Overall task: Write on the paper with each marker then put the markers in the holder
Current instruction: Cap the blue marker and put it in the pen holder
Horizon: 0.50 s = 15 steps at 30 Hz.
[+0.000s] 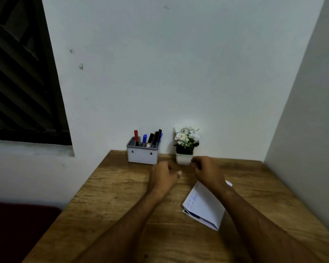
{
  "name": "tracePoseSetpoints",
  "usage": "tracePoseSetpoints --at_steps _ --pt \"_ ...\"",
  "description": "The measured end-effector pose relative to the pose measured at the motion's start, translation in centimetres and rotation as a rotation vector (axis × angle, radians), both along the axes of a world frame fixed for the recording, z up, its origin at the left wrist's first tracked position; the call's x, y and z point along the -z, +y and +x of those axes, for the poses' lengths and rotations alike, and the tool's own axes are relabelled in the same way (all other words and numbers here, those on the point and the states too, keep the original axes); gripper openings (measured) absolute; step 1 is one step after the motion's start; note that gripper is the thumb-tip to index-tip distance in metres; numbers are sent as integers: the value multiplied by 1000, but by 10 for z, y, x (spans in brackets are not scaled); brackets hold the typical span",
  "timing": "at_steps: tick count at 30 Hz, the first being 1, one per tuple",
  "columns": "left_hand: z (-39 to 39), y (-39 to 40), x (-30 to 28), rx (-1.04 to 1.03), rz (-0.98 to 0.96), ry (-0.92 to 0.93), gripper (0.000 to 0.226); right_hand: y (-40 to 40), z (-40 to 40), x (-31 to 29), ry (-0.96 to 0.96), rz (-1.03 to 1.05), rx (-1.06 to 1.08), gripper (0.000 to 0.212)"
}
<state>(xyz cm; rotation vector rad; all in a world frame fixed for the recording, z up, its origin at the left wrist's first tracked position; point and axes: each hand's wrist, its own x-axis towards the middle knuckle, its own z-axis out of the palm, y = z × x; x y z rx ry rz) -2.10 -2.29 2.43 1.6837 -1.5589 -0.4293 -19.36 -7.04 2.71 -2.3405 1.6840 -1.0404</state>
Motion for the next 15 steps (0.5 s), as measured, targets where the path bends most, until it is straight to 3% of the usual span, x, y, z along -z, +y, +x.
tracePoseSetpoints --at_steps 3,7,11,15 --pt "-33 25 17 113 81 -152 45 10 -29 18 56 57 24 18" --pt "-64 52 37 249 43 -330 50 20 -55 40 173 162 45 23" --pt "-67 55 50 288 106 -554 61 33 -66 52 237 166 84 29" --pt "-51 50 47 286 228 -627 68 48 -68 53 253 135 140 32"
